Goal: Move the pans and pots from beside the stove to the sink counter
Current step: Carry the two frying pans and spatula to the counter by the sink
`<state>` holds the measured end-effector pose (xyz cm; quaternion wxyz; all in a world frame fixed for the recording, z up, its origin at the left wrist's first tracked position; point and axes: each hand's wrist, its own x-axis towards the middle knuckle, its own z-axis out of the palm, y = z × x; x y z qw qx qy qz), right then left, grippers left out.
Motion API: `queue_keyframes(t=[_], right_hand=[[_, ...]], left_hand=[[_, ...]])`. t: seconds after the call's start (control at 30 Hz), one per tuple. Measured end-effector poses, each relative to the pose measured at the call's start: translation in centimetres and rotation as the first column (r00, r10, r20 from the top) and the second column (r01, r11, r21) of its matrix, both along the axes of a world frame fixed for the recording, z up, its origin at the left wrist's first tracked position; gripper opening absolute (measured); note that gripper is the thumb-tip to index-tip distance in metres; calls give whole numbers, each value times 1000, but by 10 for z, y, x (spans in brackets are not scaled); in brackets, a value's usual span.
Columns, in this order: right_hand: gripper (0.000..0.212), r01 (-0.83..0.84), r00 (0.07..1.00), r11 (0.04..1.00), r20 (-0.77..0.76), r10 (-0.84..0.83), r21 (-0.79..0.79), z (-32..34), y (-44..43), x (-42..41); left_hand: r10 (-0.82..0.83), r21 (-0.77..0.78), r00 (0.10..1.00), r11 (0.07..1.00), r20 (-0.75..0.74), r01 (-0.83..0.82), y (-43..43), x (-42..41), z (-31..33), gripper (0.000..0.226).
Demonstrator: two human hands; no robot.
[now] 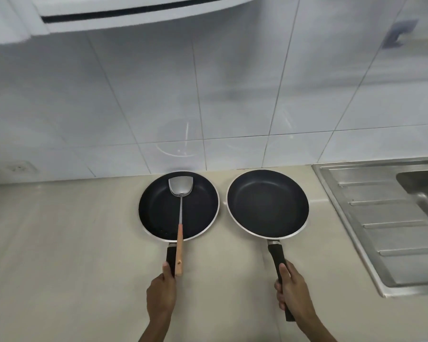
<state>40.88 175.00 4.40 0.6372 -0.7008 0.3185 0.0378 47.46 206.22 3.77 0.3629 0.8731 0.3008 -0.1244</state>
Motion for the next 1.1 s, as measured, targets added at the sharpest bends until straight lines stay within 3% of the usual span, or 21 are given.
queue_keyframes(t=[1.1], right_hand=[[25,-76,997,995,-30,74,-67,0,10,58]], left_hand=[[-61,-49,998,997,-2,60,3,47,-7,77]])
